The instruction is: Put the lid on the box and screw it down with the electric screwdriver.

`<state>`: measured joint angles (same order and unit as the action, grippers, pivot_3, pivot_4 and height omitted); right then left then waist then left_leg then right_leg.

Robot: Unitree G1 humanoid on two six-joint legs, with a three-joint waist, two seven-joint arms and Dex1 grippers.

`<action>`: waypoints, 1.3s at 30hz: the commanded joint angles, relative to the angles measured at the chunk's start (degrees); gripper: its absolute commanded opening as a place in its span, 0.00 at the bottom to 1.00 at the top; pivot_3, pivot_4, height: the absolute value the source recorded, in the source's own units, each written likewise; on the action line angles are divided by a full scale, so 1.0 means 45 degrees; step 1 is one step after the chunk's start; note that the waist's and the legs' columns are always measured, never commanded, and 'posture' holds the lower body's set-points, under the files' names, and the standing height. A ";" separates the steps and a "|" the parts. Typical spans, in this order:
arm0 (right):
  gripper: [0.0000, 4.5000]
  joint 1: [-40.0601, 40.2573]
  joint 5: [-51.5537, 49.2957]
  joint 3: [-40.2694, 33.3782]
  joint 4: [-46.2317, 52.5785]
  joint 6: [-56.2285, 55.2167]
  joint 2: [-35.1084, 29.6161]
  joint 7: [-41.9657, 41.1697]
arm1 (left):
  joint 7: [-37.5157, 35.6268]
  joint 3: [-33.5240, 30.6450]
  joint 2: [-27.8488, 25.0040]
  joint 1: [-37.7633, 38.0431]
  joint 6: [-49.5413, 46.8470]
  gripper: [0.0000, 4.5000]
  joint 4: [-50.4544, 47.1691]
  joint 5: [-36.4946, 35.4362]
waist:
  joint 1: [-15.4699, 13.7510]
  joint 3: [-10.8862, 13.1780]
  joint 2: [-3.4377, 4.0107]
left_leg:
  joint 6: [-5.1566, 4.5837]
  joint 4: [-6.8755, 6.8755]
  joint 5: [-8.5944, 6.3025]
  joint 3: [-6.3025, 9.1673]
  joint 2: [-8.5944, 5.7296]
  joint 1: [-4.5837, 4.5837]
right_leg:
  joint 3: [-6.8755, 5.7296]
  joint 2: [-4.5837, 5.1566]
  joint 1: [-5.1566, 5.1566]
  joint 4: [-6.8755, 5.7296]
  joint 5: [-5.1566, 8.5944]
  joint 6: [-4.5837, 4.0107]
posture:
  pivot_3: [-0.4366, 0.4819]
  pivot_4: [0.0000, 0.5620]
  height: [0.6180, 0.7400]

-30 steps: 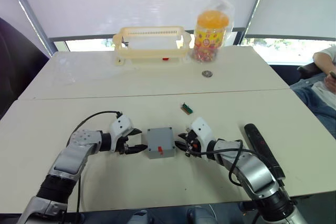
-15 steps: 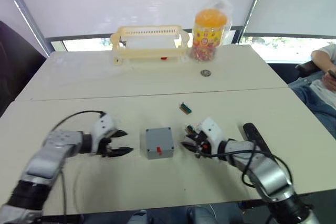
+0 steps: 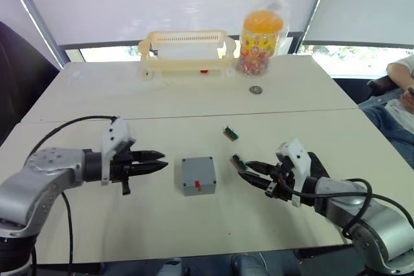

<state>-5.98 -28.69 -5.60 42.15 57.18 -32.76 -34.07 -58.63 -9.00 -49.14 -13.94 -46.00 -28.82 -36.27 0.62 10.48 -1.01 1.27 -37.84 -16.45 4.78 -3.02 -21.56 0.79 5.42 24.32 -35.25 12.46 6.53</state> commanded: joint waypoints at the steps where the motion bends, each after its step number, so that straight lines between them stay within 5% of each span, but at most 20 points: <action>1: 0.35 0.0251 0.0645 0.0329 -0.0300 -0.0707 -0.0285 0.0435 | 0.0201 0.0948 -0.0152 -0.0222 0.0344 0.01 -0.0791 0.0341 | -0.0010 0.0000 -0.0001 | 0.0000 -0.0001 0.0000 -0.0001 -0.0002 0.0000 | 0.0001 0.0002 -0.0002 0.0001 0.0001 -0.0001 | 0.48 0.27 1.00; 7: 0.35 -0.0721 0.1709 0.1147 -0.2222 -0.2232 0.0450 0.1264 | 0.0295 0.1446 -0.0321 -0.0557 0.0501 0.01 -0.0827 0.0469 | 0.0054 0.0016 0.0013 | 0.0000 -0.0001 0.0000 -0.0009 0.0001 0.0004 | 0.0006 -0.0014 0.0003 0.0001 0.0002 -0.0009 | 0.48 0.27 1.00; 12: 0.76 -0.1264 0.2148 0.1757 -0.3453 -0.2897 0.0818 0.1354 | 0.0174 0.1497 -0.0758 -0.0499 0.0689 0.00 -0.0894 0.0551 | 0.0032 0.0024 0.0018 | -0.0006 0.0004 -0.0004 -0.0008 -0.0002 0.0000 | 0.0007 -0.0010 0.0005 0.0003 0.0002 -0.0002 | 0.48 0.27 1.00; 23: 0.76 -0.1438 0.2467 0.2209 -0.4115 -0.3485 0.1467 0.1551 | 0.0463 0.1599 -0.0876 -0.0394 0.0739 0.00 -0.1109 0.0573 | 0.0027 0.0027 0.0024 | -0.0007 0.0004 -0.0004 -0.0007 -0.0003 -0.0001 | 0.0011 -0.0011 0.0005 0.0005 0.0001 -0.0001 | 0.48 0.27 1.00; 28: 0.23 -0.1431 0.2605 0.2328 -0.4299 -0.3579 0.1547 0.1539 | 0.0555 0.1695 -0.0817 -0.0448 0.0760 0.00 -0.1030 0.0613 | 0.0028 0.0028 0.0024 | -0.0007 0.0004 -0.0004 -0.0008 -0.0003 0.0000 | 0.0011 -0.0011 0.0005 0.0004 0.0000 0.0000 | 0.48 0.27 1.00; 39: 0.23 -0.1395 0.2915 0.2497 -0.4682 -0.3799 0.1576 0.1471 | 0.0728 0.1829 -0.0750 -0.0577 0.0745 0.00 -0.0937 0.0718 | 0.0030 0.0028 0.0024 | -0.0007 0.0004 -0.0004 -0.0008 -0.0005 0.0001 | 0.0012 -0.0012 0.0005 0.0004 0.0000 0.0000 | 0.48 0.27 1.00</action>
<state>-11.88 -15.88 5.66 20.49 41.24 -25.97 -27.37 -55.70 -0.75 -52.54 -15.86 -43.22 -32.23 -33.17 0.76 10.61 -0.91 1.24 -37.83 -16.47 4.74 -3.04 -21.56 0.85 5.37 24.34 -35.23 12.46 6.53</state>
